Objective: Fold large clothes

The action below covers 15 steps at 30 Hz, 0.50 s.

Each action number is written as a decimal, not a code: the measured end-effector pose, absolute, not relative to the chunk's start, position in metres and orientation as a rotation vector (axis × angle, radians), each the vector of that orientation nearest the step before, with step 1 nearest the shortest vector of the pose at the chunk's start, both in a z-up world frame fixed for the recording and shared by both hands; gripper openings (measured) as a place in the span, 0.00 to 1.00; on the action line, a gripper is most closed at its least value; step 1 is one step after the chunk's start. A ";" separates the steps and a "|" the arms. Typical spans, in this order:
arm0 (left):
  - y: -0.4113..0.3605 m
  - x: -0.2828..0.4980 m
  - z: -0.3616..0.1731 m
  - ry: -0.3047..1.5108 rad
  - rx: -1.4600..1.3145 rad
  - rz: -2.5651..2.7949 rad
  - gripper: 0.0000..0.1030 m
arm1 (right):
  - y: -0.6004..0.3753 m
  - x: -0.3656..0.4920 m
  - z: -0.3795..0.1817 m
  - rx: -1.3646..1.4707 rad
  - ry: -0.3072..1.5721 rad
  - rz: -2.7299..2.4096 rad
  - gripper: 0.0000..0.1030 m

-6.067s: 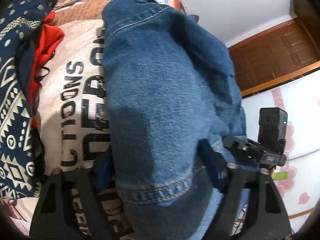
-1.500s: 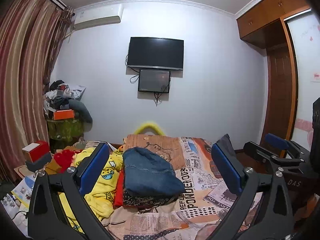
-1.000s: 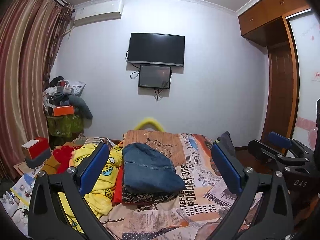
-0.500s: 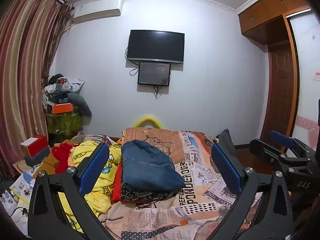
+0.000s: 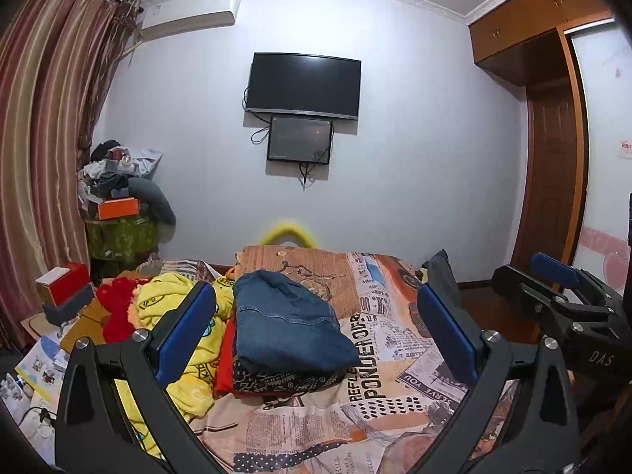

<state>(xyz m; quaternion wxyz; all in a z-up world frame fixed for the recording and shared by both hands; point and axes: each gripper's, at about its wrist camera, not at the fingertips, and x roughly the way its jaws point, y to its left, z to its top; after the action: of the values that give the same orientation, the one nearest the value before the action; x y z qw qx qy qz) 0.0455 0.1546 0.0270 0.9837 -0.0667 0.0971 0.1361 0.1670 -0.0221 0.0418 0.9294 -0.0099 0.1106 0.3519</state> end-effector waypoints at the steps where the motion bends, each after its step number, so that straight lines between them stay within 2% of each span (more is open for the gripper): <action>1: 0.155 0.045 0.027 0.195 -0.136 0.274 0.99 | -0.022 0.168 0.042 -0.019 0.227 0.720 1.00; 15: 0.152 0.047 0.022 0.209 -0.118 0.257 0.99 | -0.022 0.169 0.041 -0.002 0.229 0.717 1.00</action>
<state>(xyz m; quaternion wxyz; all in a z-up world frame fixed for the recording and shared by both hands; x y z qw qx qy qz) 0.0470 0.1520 0.0220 0.9846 -0.0588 0.1038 0.1279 0.1687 -0.0219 0.0412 0.9301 -0.0011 0.1118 0.3499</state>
